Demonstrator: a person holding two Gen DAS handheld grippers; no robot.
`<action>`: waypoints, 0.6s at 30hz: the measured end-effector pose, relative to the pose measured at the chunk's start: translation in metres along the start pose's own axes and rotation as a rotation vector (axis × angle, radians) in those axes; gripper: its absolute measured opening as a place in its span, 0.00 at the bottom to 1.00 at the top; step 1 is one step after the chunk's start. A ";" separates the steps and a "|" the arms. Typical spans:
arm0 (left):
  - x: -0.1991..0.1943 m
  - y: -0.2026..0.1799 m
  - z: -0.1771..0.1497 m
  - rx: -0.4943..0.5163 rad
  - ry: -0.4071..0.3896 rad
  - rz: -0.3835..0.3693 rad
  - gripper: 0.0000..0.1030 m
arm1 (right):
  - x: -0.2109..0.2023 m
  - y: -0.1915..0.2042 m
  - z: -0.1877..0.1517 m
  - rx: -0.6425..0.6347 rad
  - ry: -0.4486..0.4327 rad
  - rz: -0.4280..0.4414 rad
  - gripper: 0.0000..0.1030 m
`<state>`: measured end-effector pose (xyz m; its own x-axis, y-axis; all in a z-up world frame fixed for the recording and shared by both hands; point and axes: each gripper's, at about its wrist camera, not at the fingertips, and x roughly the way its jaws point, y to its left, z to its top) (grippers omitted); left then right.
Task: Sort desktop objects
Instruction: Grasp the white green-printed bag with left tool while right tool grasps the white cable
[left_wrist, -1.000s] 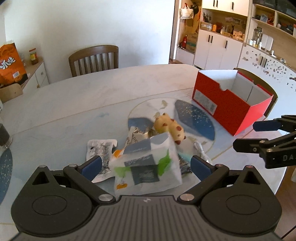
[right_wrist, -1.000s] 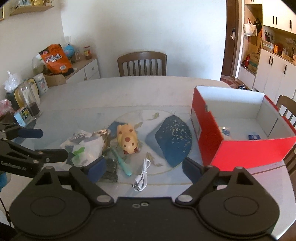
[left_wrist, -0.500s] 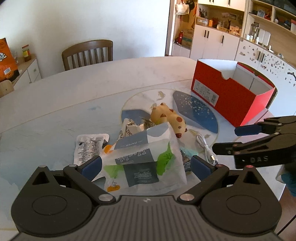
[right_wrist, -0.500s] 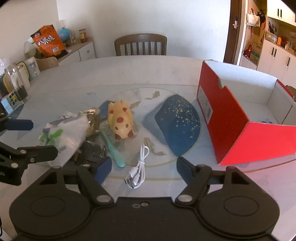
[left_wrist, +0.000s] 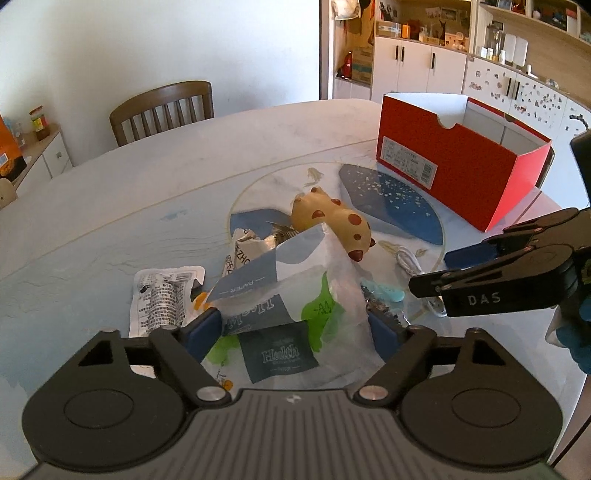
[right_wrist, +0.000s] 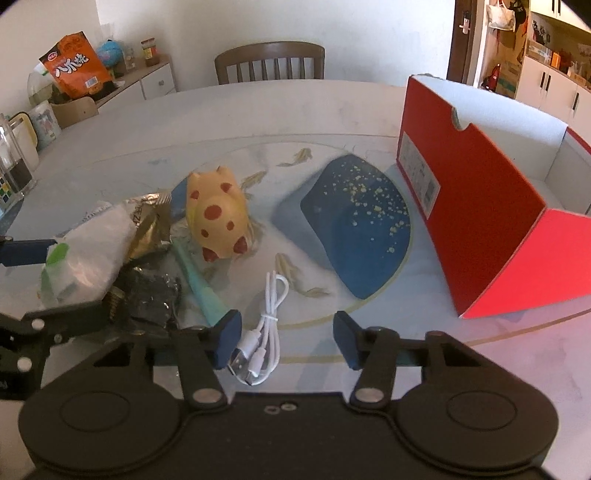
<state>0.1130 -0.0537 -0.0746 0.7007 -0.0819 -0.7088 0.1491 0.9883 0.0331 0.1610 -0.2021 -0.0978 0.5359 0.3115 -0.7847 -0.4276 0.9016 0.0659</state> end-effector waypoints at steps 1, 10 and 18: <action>0.000 -0.001 0.000 0.008 -0.001 0.005 0.79 | 0.001 0.001 -0.001 -0.005 0.005 -0.001 0.45; -0.006 -0.002 0.001 -0.005 -0.011 0.019 0.46 | 0.001 0.007 0.000 -0.039 0.000 -0.032 0.15; -0.022 0.007 0.001 -0.047 -0.026 0.030 0.29 | -0.009 0.002 -0.005 -0.022 -0.008 -0.035 0.14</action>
<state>0.0996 -0.0452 -0.0583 0.7223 -0.0553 -0.6894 0.0953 0.9952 0.0201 0.1519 -0.2041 -0.0936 0.5561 0.2827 -0.7816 -0.4248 0.9049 0.0251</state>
